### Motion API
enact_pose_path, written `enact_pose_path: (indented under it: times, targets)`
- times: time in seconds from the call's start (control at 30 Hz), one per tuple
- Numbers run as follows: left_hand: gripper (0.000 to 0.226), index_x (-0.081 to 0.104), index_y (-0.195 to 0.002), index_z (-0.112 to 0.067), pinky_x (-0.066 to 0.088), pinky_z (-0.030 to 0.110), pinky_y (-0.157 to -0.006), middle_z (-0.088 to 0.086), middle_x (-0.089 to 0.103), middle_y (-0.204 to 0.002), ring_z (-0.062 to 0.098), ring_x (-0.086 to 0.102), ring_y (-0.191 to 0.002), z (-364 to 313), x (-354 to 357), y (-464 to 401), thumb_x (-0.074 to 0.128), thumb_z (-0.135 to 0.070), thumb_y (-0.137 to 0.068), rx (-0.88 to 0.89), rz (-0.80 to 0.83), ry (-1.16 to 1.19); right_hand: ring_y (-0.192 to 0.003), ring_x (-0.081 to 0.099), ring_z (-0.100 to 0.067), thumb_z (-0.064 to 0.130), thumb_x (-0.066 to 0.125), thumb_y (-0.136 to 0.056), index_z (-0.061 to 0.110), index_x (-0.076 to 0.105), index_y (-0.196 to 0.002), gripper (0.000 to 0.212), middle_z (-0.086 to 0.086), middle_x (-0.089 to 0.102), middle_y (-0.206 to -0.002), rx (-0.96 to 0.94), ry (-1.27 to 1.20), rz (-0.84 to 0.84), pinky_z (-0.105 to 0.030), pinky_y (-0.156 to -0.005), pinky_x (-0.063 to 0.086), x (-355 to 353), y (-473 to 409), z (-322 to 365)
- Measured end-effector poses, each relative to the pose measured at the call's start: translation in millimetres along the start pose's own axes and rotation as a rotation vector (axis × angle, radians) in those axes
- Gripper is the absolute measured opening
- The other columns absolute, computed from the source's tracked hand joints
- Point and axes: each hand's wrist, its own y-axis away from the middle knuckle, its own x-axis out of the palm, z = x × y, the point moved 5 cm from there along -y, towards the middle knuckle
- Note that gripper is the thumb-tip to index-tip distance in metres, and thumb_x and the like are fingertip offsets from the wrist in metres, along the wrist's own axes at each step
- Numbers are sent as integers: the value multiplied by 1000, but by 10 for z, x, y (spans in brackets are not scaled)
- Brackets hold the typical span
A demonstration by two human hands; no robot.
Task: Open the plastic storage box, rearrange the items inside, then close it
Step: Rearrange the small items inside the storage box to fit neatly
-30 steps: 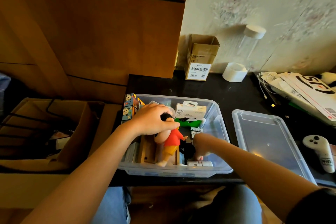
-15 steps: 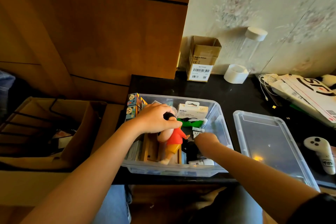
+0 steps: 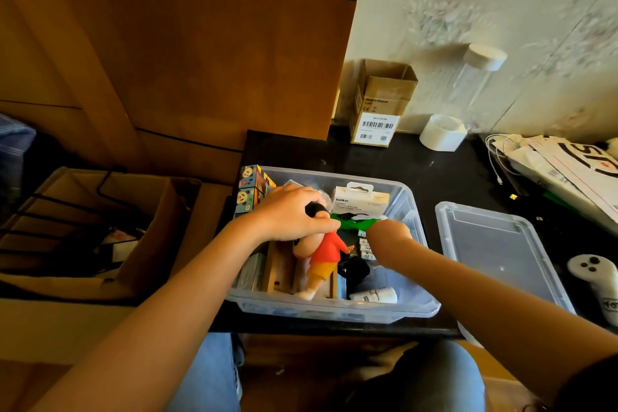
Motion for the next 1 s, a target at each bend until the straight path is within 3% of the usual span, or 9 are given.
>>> enact_pose_path:
  times: [0.27, 0.4, 0.53, 0.63, 0.8, 0.87, 1.0]
  targets:
    - [28, 56, -88, -40, 46, 35, -77, -7, 57, -102, 16, 49, -99, 9, 7, 3, 53, -64, -77, -1, 15, 23, -106, 58, -22, 19, 62, -87, 6, 57, -119, 35, -10, 60, -117, 24, -59, 9, -29, -87, 48, -16, -63, -37]
    - [24, 58, -89, -38, 45, 34, -78, -9, 57, -100, 15, 48, -100, 14, 13, 8, 57, -61, -81, -1, 4, 22, -103, 59, -21, 12, 57, -90, 6, 57, -118, 29, -10, 60, -114, 63, -95, -11, -27, -84, 48, 29, -65, -38]
    - [37, 61, -92, -37, 47, 38, -83, -10, 58, -103, 15, 48, -102, 3, 0, 14, 50, -67, -73, -11, 7, 13, -102, 60, -21, 7, 52, -91, 6, 58, -116, 25, -8, 61, -112, 71, -82, 31, -26, -82, 48, 167, -57, 68]
    - [34, 58, -90, -40, 47, 39, -84, -11, 57, -102, 15, 49, -103, -2, -4, 21, 49, -67, -71, -12, 14, 21, -99, 61, -20, 7, 52, -91, 7, 59, -113, 23, -7, 62, -109, 79, -83, 15, -25, -78, 48, 173, -69, 85]
    - [44, 64, -94, -33, 44, 41, -89, -11, 58, -104, 14, 48, -106, 11, -9, 28, 49, -67, -70, -16, -9, 20, -105, 59, -23, 12, 54, -92, 7, 56, -119, 27, -9, 61, -115, 43, -116, 16, -28, -86, 48, 178, -33, 101]
    - [45, 66, -96, -31, 42, 40, -91, -11, 59, -103, 12, 47, -106, 20, -9, 32, 50, -66, -71, -6, -35, 31, -104, 59, -23, 15, 58, -89, 7, 54, -121, 33, -10, 59, -117, 1, -123, 103, -28, -85, 48, 170, -4, 99]
    - [44, 66, -95, -30, 42, 38, -90, -11, 59, -102, 11, 48, -104, 33, 1, 42, 51, -64, -72, 3, -68, 57, -89, 62, -22, 20, 70, -81, 5, 56, -122, 46, -11, 59, -120, -213, -256, 514, -27, -74, 52, 306, 116, 145]
